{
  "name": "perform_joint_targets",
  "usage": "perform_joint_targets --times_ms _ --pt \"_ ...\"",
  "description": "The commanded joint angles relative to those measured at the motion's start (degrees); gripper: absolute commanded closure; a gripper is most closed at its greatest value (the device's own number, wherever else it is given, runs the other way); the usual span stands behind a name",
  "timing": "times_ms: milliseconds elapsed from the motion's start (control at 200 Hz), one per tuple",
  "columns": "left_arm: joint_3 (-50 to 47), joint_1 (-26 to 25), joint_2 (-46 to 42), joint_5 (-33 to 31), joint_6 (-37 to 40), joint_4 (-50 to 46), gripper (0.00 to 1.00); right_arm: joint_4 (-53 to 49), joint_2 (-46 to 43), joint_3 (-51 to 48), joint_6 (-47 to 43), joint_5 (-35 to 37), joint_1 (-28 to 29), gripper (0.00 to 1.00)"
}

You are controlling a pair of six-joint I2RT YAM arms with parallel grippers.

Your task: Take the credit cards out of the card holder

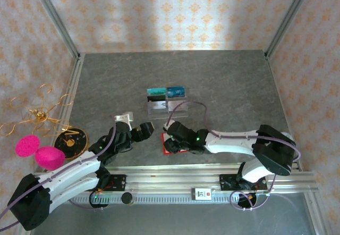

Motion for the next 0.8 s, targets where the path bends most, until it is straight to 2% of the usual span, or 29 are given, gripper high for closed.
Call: perform_joint_targets --times_ms 0,205,330,390,511,541,626,796 --pt "-0.5 0.7 0.3 1.3 -0.5 4.2 0.01 -0.6 2.1 0.8 3.4 7.1 2.0 0.60" --pt "-0.6 0.7 0.5 2.4 0.2 4.1 0.02 -1.1 8.2 3.2 3.4 10.0 3.4 0.60" --pt "-0.6 0.7 0.7 3.5 1.1 4.0 0.05 -3.2 11.6 4.3 4.6 10.5 4.3 0.64" --pt "-0.6 0.6 1.2 4.1 1.4 4.1 0.07 -4.1 12.7 4.7 5.4 10.2 4.8 0.71" --pt "-0.6 0.6 2.4 5.8 2.1 4.4 0.13 -4.5 13.7 4.7 8.8 10.3 5.0 0.99" --pt "-0.6 0.6 2.8 6.2 2.2 4.5 0.14 -3.8 13.0 4.3 9.5 10.3 5.0 1.00" --pt "-0.8 0.4 4.2 8.1 2.5 6.0 0.22 0.3 9.3 2.7 11.4 9.2 4.9 1.00" --pt "0.2 -3.0 9.5 9.4 2.2 8.9 0.50 5.7 4.4 1.5 14.9 7.9 4.6 1.00"
